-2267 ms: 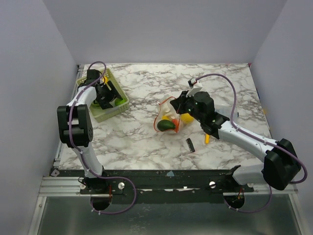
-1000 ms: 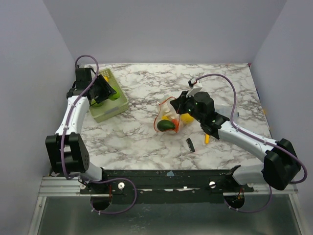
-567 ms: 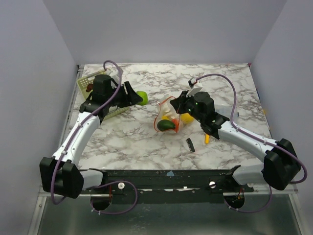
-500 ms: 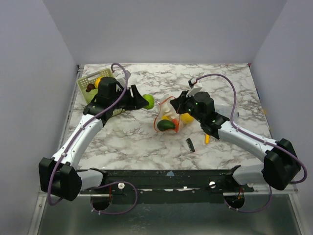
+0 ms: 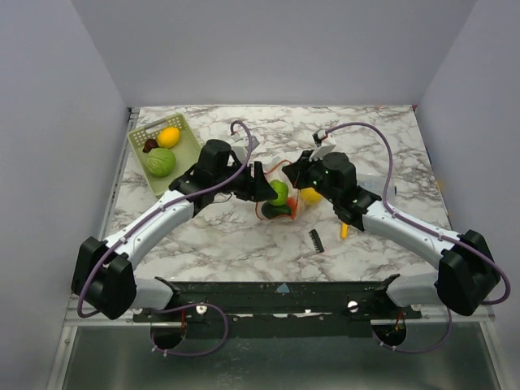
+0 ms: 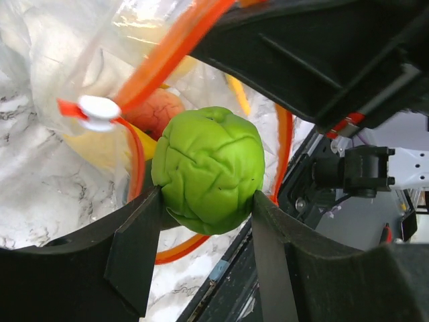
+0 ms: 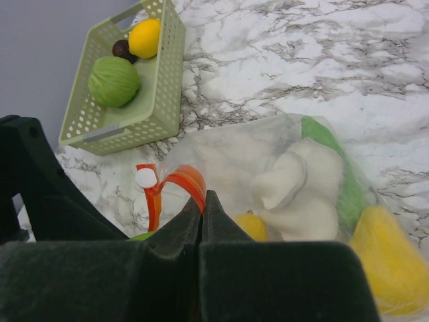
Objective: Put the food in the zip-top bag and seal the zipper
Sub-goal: Place the fake fruit in the zipper food storage bag.
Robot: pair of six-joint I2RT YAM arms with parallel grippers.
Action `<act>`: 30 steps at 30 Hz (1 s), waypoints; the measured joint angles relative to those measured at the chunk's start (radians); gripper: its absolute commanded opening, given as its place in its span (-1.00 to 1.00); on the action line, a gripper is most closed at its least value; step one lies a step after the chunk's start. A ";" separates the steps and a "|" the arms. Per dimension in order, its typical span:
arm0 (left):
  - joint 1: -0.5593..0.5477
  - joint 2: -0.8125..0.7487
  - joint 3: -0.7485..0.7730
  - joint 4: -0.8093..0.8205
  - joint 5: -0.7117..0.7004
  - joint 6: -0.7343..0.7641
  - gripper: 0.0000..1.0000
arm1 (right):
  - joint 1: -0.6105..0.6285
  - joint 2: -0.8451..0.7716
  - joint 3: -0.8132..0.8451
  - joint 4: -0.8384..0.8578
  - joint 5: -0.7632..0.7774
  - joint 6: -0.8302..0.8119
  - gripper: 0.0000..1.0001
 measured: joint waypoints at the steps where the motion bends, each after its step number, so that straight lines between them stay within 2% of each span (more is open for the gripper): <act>1: -0.002 0.020 0.005 -0.002 -0.002 -0.001 -0.45 | 0.000 0.000 0.000 0.000 0.000 0.000 -0.99; 6: -0.004 0.090 0.054 -0.025 -0.018 0.000 -0.43 | 0.000 -0.022 -0.006 0.001 -0.010 0.000 -0.99; 9: -0.004 0.109 0.066 -0.025 -0.031 -0.001 -0.35 | 0.000 -0.040 -0.009 0.006 -0.028 0.000 -0.99; 15: -0.004 0.140 0.087 -0.039 -0.050 -0.009 0.40 | 0.000 -0.045 -0.013 0.017 -0.075 0.000 -0.99; 20: -0.005 0.147 0.112 -0.055 -0.055 -0.019 0.64 | 0.000 -0.045 -0.019 0.023 -0.080 0.000 -0.99; 26: -0.006 0.140 0.135 -0.074 -0.069 -0.005 0.69 | 0.000 -0.045 -0.019 0.024 -0.080 0.000 -0.99; 30: -0.006 0.113 0.135 -0.103 -0.114 0.019 0.47 | 0.000 -0.045 -0.019 0.025 -0.080 0.000 -0.99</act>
